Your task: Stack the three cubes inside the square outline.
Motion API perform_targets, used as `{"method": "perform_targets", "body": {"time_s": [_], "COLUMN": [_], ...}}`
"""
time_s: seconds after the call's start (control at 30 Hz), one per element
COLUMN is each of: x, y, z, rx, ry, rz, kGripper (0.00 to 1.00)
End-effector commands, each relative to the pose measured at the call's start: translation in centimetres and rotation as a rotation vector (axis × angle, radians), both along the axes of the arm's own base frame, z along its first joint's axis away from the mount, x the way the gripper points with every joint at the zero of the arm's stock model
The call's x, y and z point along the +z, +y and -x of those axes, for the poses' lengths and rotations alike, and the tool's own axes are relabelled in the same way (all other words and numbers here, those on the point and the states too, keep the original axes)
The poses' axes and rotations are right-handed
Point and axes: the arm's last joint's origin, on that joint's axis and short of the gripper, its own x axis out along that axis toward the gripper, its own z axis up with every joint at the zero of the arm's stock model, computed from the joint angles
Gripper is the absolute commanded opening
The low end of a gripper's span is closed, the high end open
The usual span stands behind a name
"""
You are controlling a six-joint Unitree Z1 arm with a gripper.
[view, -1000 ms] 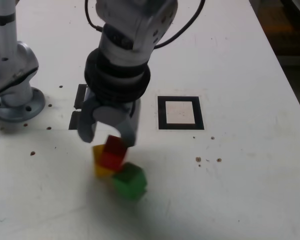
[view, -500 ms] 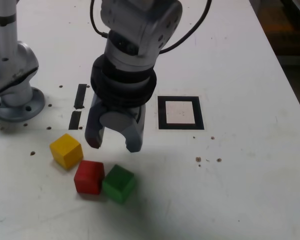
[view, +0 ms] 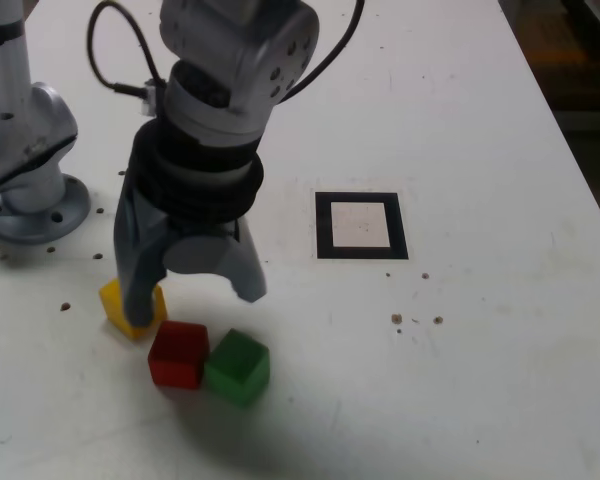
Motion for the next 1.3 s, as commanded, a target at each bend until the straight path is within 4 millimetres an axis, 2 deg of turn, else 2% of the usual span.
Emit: {"method": "perform_targets", "body": {"time_s": [0.0,0.27,0.5,0.67,0.83,1.1,1.27], "x": [-0.2,-0.1,-0.2,-1.9,-3.7,-5.8,-6.0], "y": [0.0,0.4,-1.1,-2.0,-2.3,-1.7,-1.1], "z": [0.0,1.5,3.0,4.5,5.1,5.4,5.4], "rx": [0.093,0.288,0.343,0.312,0.289,0.291,0.298], "ry": [-0.001,0.069,0.125,0.137,0.111,0.078,0.047], "rz": [-0.037,-0.055,0.032,0.129,0.211,0.255,0.248], "kGripper": [0.97,0.96,0.96,0.96,0.95,0.94,0.95]}}
